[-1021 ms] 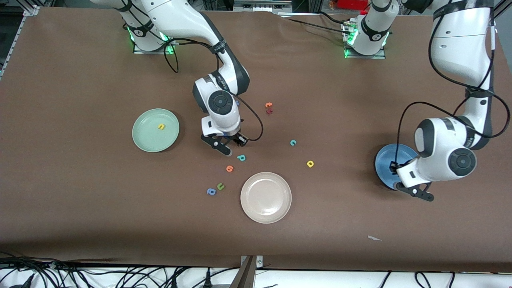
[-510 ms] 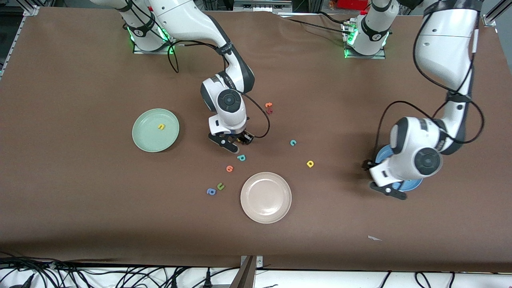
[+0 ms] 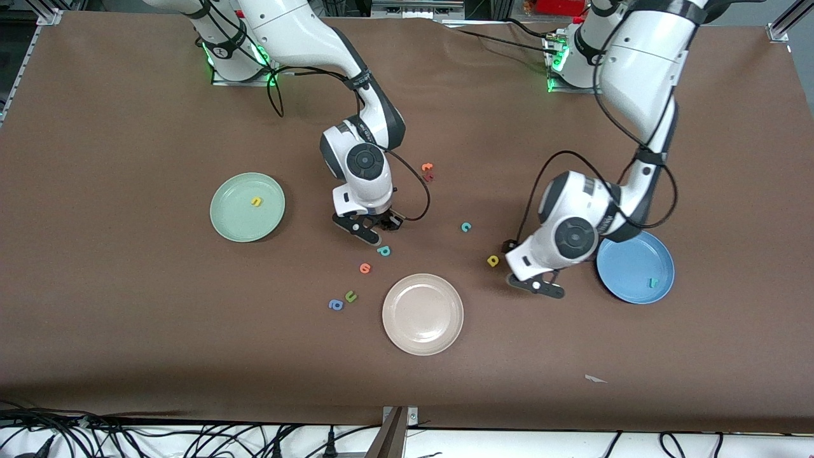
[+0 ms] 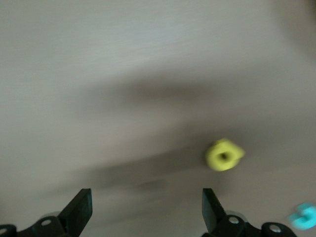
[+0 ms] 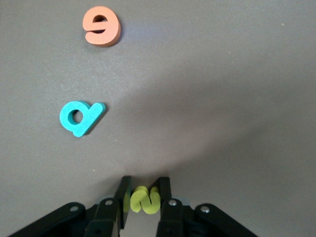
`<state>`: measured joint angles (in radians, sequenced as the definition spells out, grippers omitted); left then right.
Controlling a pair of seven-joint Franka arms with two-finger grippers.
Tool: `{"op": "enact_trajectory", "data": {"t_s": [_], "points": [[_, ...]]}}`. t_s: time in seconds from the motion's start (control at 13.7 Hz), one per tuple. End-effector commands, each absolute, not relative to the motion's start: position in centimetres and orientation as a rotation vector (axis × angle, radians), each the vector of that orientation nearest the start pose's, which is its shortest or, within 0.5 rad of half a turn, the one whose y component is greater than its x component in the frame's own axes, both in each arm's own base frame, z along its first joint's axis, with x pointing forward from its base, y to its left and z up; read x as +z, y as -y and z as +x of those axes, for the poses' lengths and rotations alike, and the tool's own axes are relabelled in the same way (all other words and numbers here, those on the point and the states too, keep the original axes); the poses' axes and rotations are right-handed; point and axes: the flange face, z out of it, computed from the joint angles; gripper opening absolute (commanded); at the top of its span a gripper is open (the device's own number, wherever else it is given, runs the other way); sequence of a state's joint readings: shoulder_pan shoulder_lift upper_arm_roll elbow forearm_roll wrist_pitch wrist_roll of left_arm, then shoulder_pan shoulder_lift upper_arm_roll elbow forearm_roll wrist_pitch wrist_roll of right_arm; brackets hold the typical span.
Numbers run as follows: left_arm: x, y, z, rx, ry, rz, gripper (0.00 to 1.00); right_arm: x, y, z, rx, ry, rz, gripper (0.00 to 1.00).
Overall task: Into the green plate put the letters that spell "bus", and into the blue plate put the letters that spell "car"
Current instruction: 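Grasp yellow 2 with the right gripper while the left gripper grasps yellow o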
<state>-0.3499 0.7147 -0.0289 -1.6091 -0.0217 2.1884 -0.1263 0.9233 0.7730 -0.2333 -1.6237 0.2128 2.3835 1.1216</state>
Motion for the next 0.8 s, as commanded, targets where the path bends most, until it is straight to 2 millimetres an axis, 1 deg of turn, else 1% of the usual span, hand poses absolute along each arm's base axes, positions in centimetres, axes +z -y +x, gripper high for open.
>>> {"op": "enact_trajectory", "data": {"t_s": [0.0,0.07,0.15,0.22,0.36,0.51,0.58,0.66,0.73], "points": [[18.8,27.5,62.7,0.152,-0.244,-3.174,0.96,17.7,-45.9,51.5,-0.022,-0.767,-3.049,0.22],[18.8,28.3,62.4,0.148,-0.239,-3.175,0.94,18.6,-45.4,51.8,-0.002,-0.762,-3.06,0.21],[18.8,28.4,62.3,0.148,-0.236,-3.175,0.91,19.6,-44.7,52.4,0.03,-0.746,-3.081,0.21],[18.7,28.4,62.4,0.148,-0.236,-3.175,0.9,21.3,-43.2,53.3,0.061,-0.718,-3.103,0.21],[17.9,28.5,62.4,0.125,-0.199,-3.18,0.82,24.3,-39.3,55.3,0.146,-0.646,-3.159,0.21],[17.6,28.8,62.4,0.099,-0.179,-3.184,0.78,25.9,-34.3,57.0,0.234,-0.598,-3.224,0.21],[17.4,28.9,62.3,0.103,-0.181,-3.183,0.75,26.8,-31.3,57.8,0.273,-0.543,-3.253,0.21],[17.2,28.9,62.4,0.104,-0.174,-3.184,0.72,27.0,-28.2,58.2,0.313,-0.494,-3.272,0.21],[17.1,29.0,62.3,0.105,-0.168,-3.181,0.68,26.8,-24.9,58.1,0.357,-0.505,-3.281,0.21]]}}
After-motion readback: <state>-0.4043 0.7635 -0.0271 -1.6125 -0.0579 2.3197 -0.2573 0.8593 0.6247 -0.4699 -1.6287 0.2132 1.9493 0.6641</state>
